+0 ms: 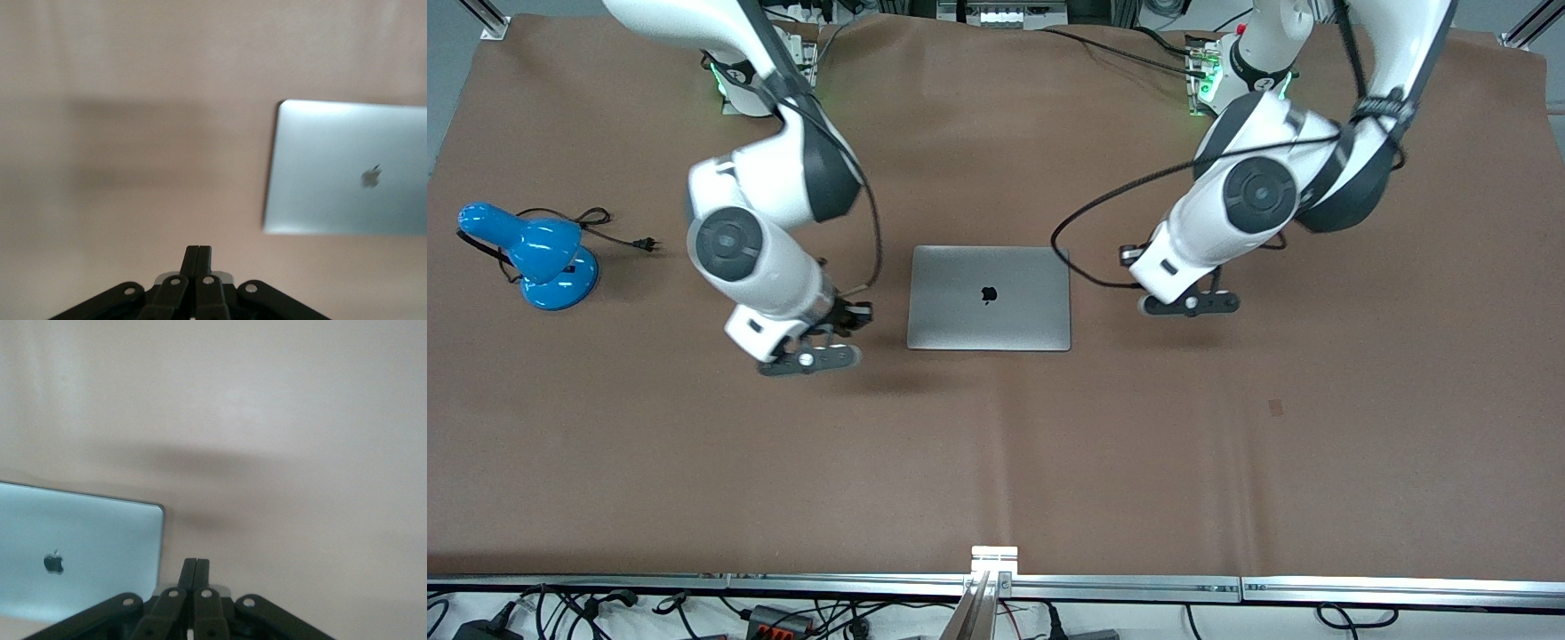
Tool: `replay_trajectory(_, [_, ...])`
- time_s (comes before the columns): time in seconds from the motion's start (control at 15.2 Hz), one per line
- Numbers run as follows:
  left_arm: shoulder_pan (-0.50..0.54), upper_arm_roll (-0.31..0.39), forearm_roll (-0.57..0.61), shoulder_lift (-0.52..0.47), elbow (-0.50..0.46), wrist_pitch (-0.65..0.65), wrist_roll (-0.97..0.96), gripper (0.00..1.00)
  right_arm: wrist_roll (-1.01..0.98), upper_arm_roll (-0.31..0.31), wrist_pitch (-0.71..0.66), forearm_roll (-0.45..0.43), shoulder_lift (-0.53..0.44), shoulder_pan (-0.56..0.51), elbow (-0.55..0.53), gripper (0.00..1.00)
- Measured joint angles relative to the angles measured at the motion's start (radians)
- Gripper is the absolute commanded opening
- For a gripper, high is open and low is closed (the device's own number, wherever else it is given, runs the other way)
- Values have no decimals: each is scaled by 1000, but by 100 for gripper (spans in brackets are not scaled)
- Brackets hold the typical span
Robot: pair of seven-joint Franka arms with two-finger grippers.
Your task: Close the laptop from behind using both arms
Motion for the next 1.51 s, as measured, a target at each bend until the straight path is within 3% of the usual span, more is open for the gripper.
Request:
replay_trajectory(0.13, [9,72,0,-79,5,-106,123,7,-43,-52,-113,0,-48,-6,25,0])
replay_trajectory(0.2, [13,122,1,-117,6,-150,186,12,-65,-77,-169,0,-62,-7,46,15])
replay_trajectory(0.26, [18,174,1,-153,8,-189,245,20,-78,-102,-219,0,-71,-8,70,61])
replay_trajectory(0.33, [23,223,1,-183,16,-224,300,54,-83,-127,-255,0,-75,-9,97,100])
replay_trajectory(0.39, [29,264,1,-207,34,-256,347,99,-84,-148,-274,0,-76,-9,121,100])
replay_trajectory(0.66, [34,369,27,-236,108,-290,507,100,-86,-216,-282,0,-76,-12,156,100])
replay_trajectory(0.99, [59,381,44,-212,93,-250,524,100,-91,-318,-282,5,-72,-18,178,100])
replay_trajectory(1.12, [67,378,44,-214,48,-209,502,100,-92,-318,-282,20,-73,-58,212,100])
replay_trajectory(1.18, [67,374,44,-220,23,-189,478,100,-94,-280,-283,25,-77,-110,226,100])
replay_trajectory(1.51, [74,365,44,-253,6,-149,448,100,-106,84,-285,-39,-123,-476,250,100])
